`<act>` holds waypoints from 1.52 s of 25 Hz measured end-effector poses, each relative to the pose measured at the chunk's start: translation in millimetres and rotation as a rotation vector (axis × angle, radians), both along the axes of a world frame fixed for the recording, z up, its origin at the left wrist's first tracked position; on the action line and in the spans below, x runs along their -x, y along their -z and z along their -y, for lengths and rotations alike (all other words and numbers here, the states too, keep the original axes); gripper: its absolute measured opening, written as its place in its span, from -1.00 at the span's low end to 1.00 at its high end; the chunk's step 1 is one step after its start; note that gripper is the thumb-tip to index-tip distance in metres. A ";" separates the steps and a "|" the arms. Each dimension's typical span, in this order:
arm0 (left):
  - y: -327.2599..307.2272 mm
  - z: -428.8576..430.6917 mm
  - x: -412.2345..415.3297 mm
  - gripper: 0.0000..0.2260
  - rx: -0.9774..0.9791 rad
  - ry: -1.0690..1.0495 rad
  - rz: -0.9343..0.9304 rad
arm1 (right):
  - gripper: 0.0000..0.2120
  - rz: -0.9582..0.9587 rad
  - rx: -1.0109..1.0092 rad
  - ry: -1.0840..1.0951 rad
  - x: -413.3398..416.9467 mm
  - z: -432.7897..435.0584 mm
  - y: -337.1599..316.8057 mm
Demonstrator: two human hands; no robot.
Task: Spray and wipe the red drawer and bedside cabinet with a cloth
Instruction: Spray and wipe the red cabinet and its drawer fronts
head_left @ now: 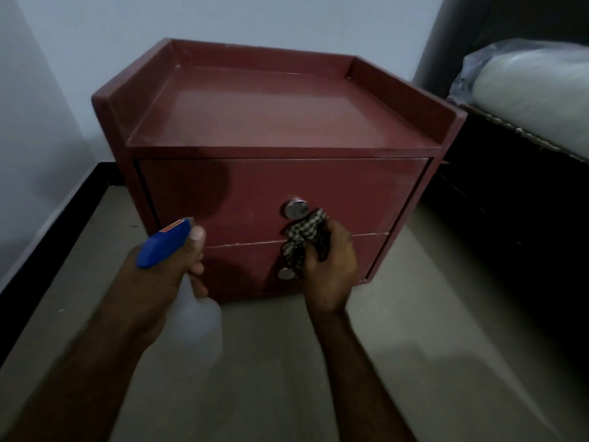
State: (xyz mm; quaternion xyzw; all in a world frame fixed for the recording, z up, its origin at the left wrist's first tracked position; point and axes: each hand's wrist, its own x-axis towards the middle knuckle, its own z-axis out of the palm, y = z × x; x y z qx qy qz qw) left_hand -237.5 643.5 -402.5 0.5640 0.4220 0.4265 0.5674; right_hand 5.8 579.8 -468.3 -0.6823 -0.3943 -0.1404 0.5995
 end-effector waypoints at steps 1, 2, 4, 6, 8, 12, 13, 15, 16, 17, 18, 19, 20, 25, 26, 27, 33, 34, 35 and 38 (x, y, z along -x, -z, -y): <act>-2.9 4.8 -7.7 -0.45 -0.003 0.008 -0.004 | -0.49 -0.027 -0.003 0.028 -12.6 4.9 -4.9; -5.9 9.5 -15.3 -0.48 -0.005 0.019 -0.012 | -0.49 -0.050 -0.007 0.059 -25.0 9.6 -10.6; -10.3 18.2 -31.2 -0.52 -0.005 0.049 -0.037 | -0.50 -0.079 -0.015 0.110 -48.1 18.9 -24.9; -14.6 26.0 -44.7 -0.51 -0.008 0.073 -0.068 | -0.53 -0.068 -0.043 0.119 -64.9 24.2 -42.8; -17.6 31.0 -56.3 -0.53 -0.022 0.090 -0.082 | -0.54 -0.049 -0.117 0.127 -80.4 24.4 -66.1; -21.9 38.2 -76.3 -0.53 -0.048 0.133 -0.069 | -0.50 0.042 -0.198 0.127 -101.3 24.2 -91.1; -22.1 39.5 -80.9 -0.55 -0.058 0.143 -0.064 | -0.52 0.068 -0.185 0.125 -104.2 25.5 -88.6; -21.5 41.8 -87.4 -0.57 -0.084 0.163 -0.064 | -0.55 0.084 -0.156 0.138 -108.8 28.8 -73.2; -20.8 42.9 -89.9 -0.57 -0.092 0.171 -0.068 | -0.55 0.069 -0.136 0.156 -109.7 31.4 -61.7; -19.8 43.8 -91.8 -0.56 -0.094 0.177 -0.072 | -0.55 0.046 -0.110 0.176 -109.5 33.8 -49.5; -18.6 44.7 -93.0 -0.55 -0.090 0.180 -0.080 | -0.55 0.028 -0.081 0.191 -108.9 36.0 -36.8; -17.2 45.3 -93.9 -0.55 -0.086 0.180 -0.089 | -0.53 0.010 -0.053 0.197 -108.0 37.0 -23.6; -15.9 45.4 -94.4 -0.55 -0.083 0.183 -0.095 | -0.51 -0.012 -0.030 0.194 -107.2 37.2 -11.4; -11.9 41.1 -87.7 -0.59 -0.079 0.178 -0.093 | -0.57 -0.196 0.050 0.181 -103.7 38.0 44.7; -12.5 39.7 -84.4 -0.59 -0.073 0.173 -0.090 | -0.60 -0.263 0.056 0.173 -101.2 38.5 56.1; -13.8 38.1 -81.0 -0.61 -0.068 0.168 -0.084 | -0.60 -0.331 0.058 0.175 -98.4 38.9 66.1; -13.3 24.2 -55.6 -0.69 -0.008 0.119 -0.023 | -0.42 -0.507 0.039 0.269 -87.7 34.4 86.7; -11.4 21.7 -49.8 -0.67 0.009 0.108 -0.014 | -0.42 -0.525 0.036 0.279 -84.2 32.8 88.3; -9.2 19.4 -44.7 -0.64 0.016 0.098 -0.004 | -0.45 -0.546 0.034 0.284 -80.1 31.0 90.6; -2.5 11.9 -27.0 -0.48 0.010 0.062 0.029 | -0.53 -0.577 0.024 0.316 -59.8 22.0 99.6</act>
